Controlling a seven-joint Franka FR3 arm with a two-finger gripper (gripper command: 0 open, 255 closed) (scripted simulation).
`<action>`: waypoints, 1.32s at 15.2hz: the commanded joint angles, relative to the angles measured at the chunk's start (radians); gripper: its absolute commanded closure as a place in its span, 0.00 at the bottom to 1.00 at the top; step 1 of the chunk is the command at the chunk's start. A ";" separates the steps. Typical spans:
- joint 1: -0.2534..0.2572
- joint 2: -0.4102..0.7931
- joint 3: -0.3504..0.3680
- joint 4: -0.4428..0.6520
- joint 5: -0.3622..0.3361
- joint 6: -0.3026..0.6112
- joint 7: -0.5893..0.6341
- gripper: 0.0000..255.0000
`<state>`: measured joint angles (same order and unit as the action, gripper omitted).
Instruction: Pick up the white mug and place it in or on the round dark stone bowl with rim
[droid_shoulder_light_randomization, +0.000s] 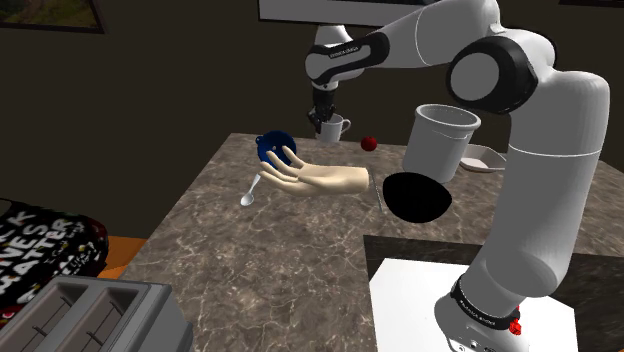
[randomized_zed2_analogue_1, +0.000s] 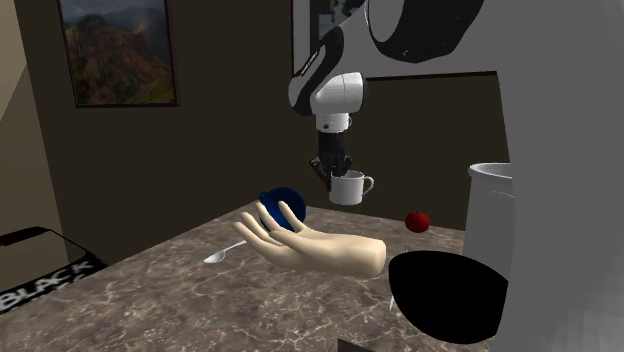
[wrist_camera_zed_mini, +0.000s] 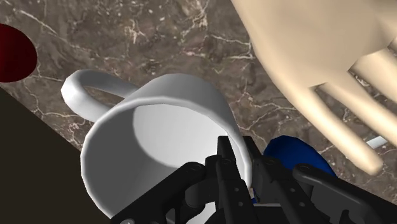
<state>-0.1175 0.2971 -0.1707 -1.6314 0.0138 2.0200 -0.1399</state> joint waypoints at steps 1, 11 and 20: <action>0.001 -0.007 0.000 0.015 -0.001 -0.022 0.001 1.00; 0.006 -0.107 -0.005 -0.021 -0.018 -0.085 0.003 1.00; 0.007 -0.479 -0.009 -0.456 -0.089 -0.017 0.024 1.00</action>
<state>-0.1077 -0.1321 -0.1786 -2.0326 -0.0661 1.9972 -0.1165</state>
